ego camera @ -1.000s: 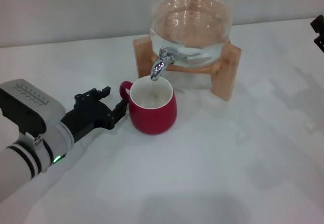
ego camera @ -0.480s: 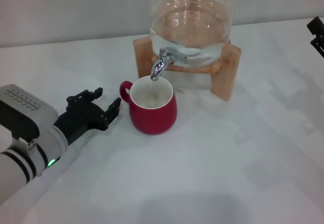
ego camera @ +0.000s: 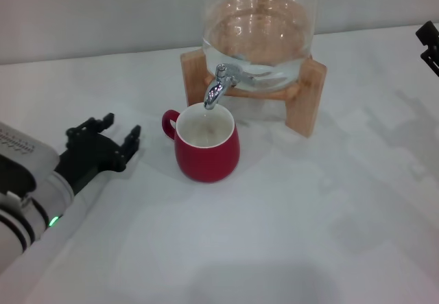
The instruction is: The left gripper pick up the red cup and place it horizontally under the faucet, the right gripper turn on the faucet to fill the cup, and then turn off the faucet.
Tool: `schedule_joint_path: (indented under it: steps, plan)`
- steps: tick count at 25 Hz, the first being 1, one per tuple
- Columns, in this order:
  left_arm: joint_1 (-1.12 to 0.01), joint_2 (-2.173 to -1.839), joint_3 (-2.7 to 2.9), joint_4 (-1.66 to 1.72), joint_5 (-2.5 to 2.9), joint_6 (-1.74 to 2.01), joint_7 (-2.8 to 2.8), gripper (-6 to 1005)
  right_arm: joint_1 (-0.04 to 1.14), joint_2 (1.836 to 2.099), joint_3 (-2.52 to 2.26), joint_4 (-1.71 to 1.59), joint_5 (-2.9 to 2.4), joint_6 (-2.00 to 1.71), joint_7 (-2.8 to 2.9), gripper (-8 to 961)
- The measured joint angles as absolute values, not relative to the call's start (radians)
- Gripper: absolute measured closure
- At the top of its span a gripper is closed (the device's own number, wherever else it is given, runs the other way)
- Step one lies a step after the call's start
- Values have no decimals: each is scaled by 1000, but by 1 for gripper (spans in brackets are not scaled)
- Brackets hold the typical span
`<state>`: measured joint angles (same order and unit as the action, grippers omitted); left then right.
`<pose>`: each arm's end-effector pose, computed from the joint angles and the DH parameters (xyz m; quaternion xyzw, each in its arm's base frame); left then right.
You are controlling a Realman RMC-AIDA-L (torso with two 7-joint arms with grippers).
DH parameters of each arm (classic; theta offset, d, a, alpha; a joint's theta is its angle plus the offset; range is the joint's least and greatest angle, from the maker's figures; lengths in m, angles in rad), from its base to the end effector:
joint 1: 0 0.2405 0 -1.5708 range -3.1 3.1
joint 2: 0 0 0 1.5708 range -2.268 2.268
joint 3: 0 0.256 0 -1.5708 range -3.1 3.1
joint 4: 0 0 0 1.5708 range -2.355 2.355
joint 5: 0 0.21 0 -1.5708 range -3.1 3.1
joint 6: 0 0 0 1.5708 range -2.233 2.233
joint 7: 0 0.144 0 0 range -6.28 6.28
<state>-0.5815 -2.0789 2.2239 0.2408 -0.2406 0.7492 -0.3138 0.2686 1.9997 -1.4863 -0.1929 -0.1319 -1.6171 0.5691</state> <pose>-0.2791 0.3599 -0.0949 -0.8714 -0.1892 -0.1797 0.4154 0.3262 0.2764 0.0590 -0.6696 0.1590 0.4886 0.5363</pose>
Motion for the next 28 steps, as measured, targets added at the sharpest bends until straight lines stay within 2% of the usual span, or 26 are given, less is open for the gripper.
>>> schedule_joint_path:
  steps: [12, 22, 28]
  plan:
    - [-395, -2083, 1957, 353, -242, 934, -114, 445, 276, 1999, -1486, -194, -132, -1598, 569, 98]
    - [-306, -2081, 1897, 380, -255, 1046, -120, 443, 281, 2005, -1537, -185, -132, -1593, 608, 99]
    - [-270, -2082, 1859, 377, -255, 1078, -112, 404, 289, 2008, -1637, -193, -133, -1578, 637, 99]
